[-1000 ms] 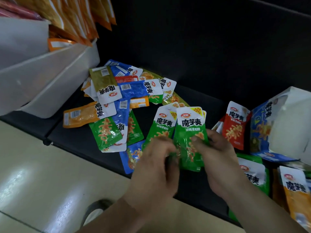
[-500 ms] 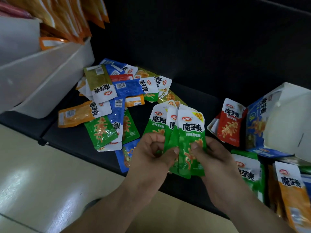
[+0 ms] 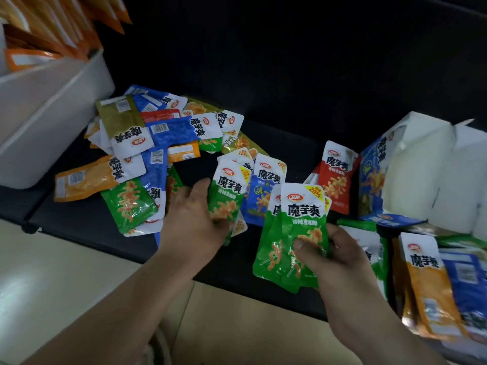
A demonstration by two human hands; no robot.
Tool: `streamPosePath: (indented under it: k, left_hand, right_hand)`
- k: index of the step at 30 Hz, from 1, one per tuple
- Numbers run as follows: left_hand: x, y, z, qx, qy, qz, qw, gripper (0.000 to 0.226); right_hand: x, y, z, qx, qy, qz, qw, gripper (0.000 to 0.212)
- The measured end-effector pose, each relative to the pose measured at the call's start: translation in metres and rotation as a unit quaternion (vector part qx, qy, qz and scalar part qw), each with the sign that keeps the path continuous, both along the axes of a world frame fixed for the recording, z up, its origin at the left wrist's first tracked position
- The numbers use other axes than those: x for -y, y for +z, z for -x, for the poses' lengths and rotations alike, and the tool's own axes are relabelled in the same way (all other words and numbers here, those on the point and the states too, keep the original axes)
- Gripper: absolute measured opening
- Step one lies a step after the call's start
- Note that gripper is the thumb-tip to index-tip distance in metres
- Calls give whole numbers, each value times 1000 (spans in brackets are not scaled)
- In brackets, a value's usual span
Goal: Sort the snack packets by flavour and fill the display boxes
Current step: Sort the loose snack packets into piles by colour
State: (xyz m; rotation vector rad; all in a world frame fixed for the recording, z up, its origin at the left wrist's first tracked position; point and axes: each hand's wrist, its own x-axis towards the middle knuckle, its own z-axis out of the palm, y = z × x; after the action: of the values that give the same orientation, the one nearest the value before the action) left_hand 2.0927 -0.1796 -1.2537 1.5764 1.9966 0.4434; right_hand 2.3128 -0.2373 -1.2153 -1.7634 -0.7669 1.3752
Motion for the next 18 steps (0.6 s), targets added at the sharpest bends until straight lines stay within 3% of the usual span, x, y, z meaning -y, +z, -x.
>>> streamPosePath:
  k: [3,5,7,9,10,11,14,18]
  left_hand:
    - [1,1,-1,-10,-14,-43,999,34]
    - [5,11,-5,35,-17,-72,997,17]
    - [16,31,-22,165,35,-57,984,11]
    - [34,51,-46,350,116,19,929,22]
    - [45,53,-58,402,135,64,903,26]
    - [54,51,-69,411,126,93,898,25]
    - [75,35,-88,328,17,127,936,18]
    - [87,31,-110,281,-56,143,947,22]
  right_hand:
    - [7,5,1,30,19,3,999,24]
    - [15,6,1,47,20,15,999,25]
    - [26,5,-1,64,31,31,997,24]
    - [34,5,-6,62,30,31,997,24]
    - [38,7,-9,54,16,28,998,25]
    - [42,7,-14,42,1,25,999,26]
    - [55,7,-31,20,-36,23,999,33]
    - [78,1,-44,68,-73,21,995,42]
